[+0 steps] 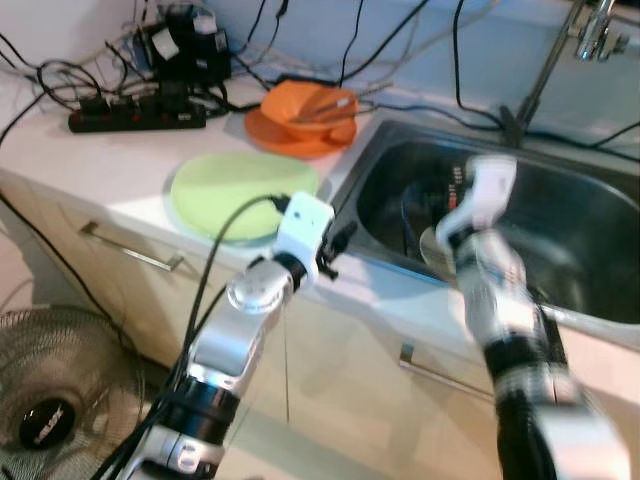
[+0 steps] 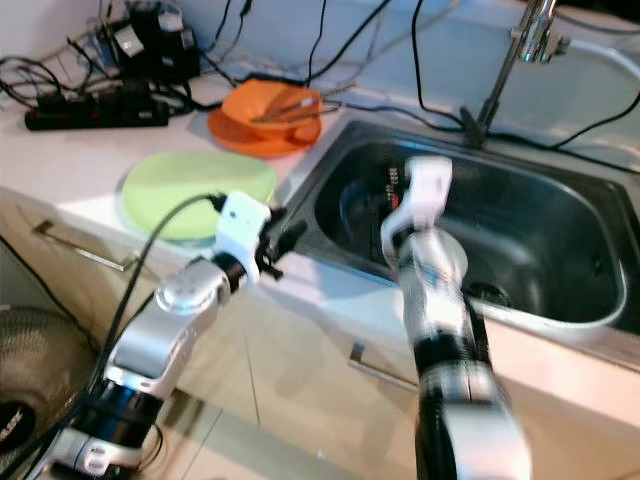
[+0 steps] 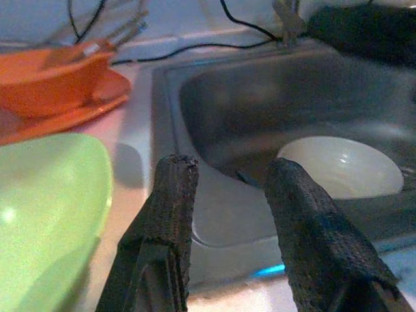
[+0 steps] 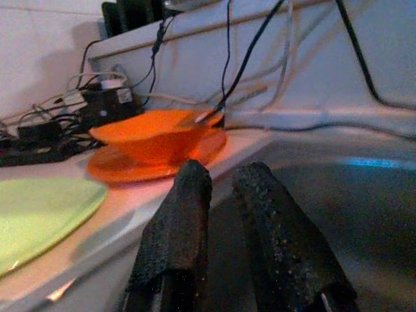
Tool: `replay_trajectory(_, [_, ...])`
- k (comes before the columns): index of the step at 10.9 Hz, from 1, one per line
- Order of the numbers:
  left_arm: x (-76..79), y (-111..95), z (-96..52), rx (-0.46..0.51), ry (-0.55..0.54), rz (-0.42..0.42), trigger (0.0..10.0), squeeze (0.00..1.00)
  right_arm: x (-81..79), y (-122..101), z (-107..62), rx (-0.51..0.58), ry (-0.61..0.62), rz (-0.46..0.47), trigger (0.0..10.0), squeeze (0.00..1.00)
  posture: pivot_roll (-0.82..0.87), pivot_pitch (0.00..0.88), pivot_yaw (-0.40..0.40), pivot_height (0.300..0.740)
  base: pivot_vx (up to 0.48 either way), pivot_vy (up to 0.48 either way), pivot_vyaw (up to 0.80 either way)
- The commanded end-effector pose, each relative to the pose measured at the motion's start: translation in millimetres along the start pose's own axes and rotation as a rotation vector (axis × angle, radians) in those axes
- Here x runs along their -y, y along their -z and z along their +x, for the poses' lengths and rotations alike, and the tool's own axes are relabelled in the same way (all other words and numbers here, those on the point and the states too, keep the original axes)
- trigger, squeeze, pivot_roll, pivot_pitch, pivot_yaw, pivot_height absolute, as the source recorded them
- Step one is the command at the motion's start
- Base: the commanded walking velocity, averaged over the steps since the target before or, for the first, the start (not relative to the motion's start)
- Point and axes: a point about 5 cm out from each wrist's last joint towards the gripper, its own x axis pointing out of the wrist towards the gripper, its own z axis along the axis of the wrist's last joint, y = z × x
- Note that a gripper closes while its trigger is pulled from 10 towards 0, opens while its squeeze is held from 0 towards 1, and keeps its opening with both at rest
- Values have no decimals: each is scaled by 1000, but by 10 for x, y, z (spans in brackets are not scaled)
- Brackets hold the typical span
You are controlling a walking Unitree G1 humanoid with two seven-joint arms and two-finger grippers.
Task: Kitchen organization
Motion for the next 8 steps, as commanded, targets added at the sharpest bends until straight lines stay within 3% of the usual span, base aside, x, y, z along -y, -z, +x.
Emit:
replay_trajectory(1, [-15, -55, 9, 15, -16, 9, 10000, 0, 2, -64, -18, 25, -17, 33, 10000, 0, 161, 22, -14, 740, 0, 0, 0])
replay_trajectory(2, [-54, -80, 4, 33, -37, 44, 10000, 0, 17, 69, -208, -17, -33, 95, 10000, 0, 156, 24, -8, 740, 0, 0, 0])
replay_trajectory(3, [-75, -86, 5, 49, -48, 57, 10000, 0, 10, 144, -289, -39, -29, 115, 10000, 0, 154, 26, -4, 740, 0, 0, 0])
replay_trajectory(5, [-134, -97, -43, 49, -86, 164, 10000, 0, -52, 253, -424, -79, -34, 184, 10000, 0, 157, 29, 2, 740, 0, 0, 0])
replay_trajectory(7, [-283, -127, -185, 16, -182, 391, 10000, 0, -160, 315, -490, -113, -63, 224, 10000, 0, 165, 31, 6, 740, 0, 0, 0])
replay_trajectory(8, [-390, -134, -321, -62, -202, 564, 10000, 1000, -177, 354, -474, -127, -53, 242, 10000, 0, 193, 31, -2, 740, 0, 0, 0])
